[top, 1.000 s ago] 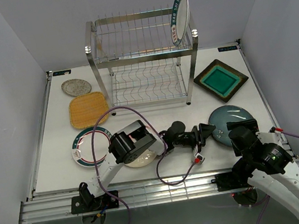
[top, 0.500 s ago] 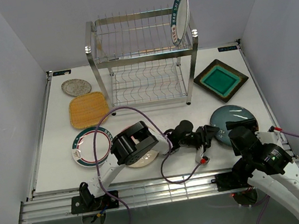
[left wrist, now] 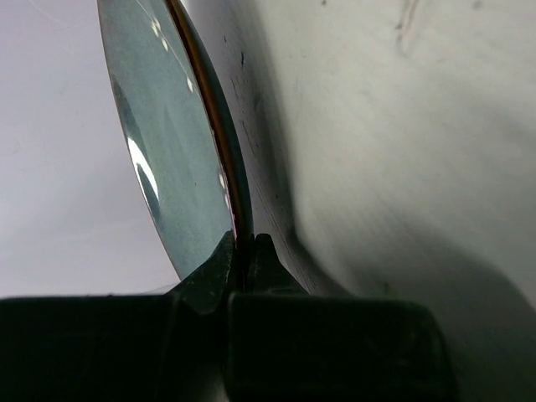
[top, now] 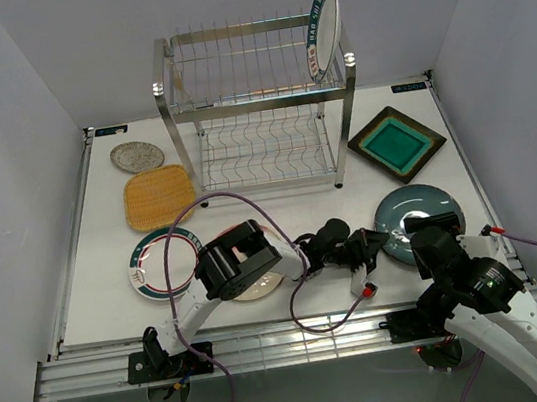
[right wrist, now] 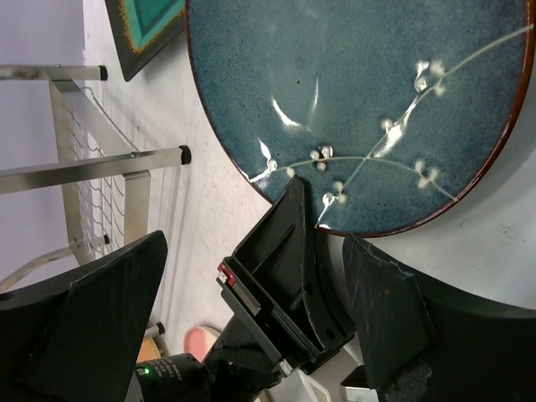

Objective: Load the plates into the dish rack
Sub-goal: Pick up the plate at the center of the board.

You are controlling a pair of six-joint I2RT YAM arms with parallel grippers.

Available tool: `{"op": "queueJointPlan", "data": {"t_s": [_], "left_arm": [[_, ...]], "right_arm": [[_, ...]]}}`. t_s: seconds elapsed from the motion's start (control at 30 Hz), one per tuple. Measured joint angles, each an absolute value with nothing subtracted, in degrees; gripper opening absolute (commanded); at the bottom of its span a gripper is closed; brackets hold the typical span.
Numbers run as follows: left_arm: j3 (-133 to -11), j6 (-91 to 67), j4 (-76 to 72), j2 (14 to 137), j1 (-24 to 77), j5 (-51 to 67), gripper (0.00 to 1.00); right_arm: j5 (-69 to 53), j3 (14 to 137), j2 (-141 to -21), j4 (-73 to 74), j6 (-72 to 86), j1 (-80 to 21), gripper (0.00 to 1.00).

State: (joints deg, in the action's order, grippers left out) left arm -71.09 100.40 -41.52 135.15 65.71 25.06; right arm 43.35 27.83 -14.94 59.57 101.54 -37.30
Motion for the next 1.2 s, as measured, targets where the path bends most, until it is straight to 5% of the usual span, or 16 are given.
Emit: {"op": "queueJointPlan", "data": {"t_s": [0.7, 1.2], "left_arm": [[-60.77, 76.66, -38.81, 124.64, 65.8, 22.76, 0.0], [-46.11, 53.93, -32.95, 104.42, 65.78, 19.7, 0.0]], "right_arm": [[42.61, 34.96, -7.9, 49.52, 74.85, -37.3, 0.9], [54.76, 49.45, -16.67, 51.9, 75.07, -37.3, 0.9]]}}
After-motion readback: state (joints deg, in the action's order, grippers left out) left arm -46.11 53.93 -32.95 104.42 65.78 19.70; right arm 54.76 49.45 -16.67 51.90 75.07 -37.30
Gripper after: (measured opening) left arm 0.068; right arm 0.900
